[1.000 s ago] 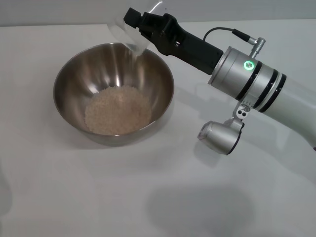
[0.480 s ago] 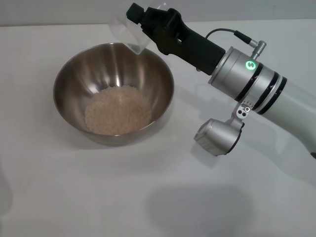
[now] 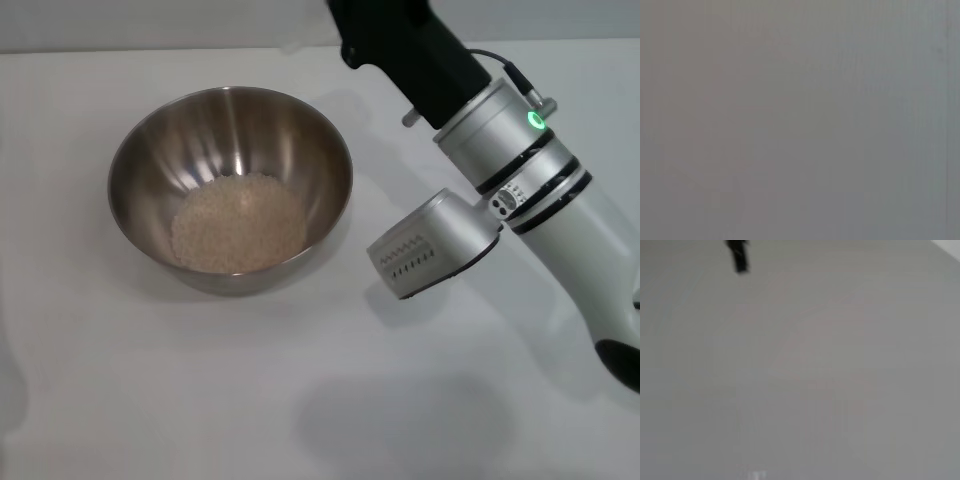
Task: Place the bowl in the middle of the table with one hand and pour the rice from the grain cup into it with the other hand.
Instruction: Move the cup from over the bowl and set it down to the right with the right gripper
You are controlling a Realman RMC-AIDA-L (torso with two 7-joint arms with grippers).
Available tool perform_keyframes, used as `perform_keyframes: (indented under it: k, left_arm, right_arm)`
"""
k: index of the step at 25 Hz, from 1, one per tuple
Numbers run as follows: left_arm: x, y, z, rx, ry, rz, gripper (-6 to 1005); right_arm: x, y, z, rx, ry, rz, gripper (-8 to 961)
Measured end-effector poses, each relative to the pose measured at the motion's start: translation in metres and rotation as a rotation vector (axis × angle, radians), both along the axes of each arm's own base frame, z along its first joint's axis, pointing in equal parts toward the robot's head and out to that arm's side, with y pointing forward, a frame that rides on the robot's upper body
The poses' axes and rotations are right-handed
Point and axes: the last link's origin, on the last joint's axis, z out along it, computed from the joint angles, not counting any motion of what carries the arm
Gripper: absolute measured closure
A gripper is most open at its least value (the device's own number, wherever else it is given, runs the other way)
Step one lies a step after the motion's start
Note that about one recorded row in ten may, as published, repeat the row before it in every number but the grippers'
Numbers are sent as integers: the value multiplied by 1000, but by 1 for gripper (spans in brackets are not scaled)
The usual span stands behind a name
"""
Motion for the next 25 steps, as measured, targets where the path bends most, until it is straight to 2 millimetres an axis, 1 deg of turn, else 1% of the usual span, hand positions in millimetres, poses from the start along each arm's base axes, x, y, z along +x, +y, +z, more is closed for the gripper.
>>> perform_keyframes:
  k: [2,3,4,9,20,25]
  left_arm:
    - [1,1,0,-1,0,-3,241]
    - [2,1,0,-1,0,-5,241]
    - [2,1,0,0,0,-7,241]
    - [6,2,0,2,-3,-18,241]
    - [15,4,-5,-24,7,-50,241]
    - [14,2,-7,-34,8,-49,241]
  right_arm:
    - [2,-1,3,0,60,-39,952]
    - [4,-3,7,3,124,-82,952]
    - [4,-3,7,3,124,-82,952]
    - [12,-7,18,-16,298,-170,952]
    - [32,-18,29,-80,545,-277,951]
    - [42,-24,31,-129,656,-319,951]
